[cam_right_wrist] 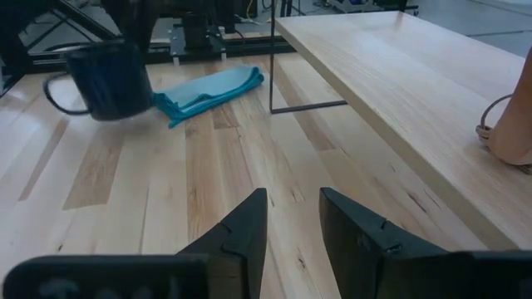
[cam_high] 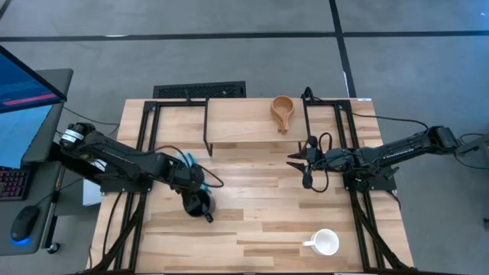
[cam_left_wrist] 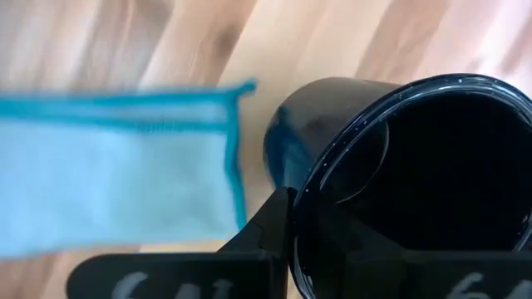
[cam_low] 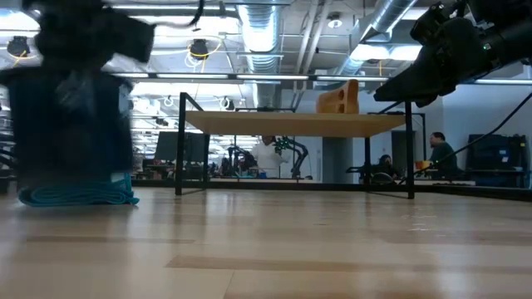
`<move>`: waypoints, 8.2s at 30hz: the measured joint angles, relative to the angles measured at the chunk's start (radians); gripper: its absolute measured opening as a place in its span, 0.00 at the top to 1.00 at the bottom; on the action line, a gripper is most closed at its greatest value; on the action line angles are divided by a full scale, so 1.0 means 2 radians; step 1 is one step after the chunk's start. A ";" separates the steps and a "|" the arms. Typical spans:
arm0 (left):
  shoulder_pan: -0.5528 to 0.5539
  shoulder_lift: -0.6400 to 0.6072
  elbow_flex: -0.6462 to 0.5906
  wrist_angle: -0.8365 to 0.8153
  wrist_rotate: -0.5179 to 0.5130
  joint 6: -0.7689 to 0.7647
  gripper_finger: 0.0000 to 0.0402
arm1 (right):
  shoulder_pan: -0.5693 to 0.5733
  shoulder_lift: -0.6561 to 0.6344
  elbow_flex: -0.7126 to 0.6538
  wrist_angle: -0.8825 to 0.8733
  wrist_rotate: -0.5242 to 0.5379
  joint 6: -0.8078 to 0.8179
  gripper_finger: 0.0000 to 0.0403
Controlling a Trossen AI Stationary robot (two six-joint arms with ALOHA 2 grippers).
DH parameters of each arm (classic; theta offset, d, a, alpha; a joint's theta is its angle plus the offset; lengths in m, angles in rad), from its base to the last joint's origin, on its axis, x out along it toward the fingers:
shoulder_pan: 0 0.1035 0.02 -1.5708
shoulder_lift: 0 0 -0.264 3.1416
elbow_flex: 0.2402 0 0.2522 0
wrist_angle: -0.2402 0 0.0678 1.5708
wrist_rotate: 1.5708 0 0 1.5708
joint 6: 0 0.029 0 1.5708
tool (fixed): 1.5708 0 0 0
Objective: Stack small to large cups/mugs on shelf
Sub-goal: Put the black mug on the shelf
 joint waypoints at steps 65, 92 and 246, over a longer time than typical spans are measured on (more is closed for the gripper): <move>0.362 0.338 0.737 -0.300 -0.037 0.563 0.98 | 0.004 0.000 0.000 0.000 0.000 0.065 0.67; 0.372 0.395 0.736 -0.272 -0.015 0.576 0.98 | 0.004 0.000 0.000 -0.003 0.000 0.066 0.67; 0.367 0.411 0.722 -0.179 -0.012 0.576 0.69 | 0.004 0.000 0.000 -0.008 0.000 0.061 0.67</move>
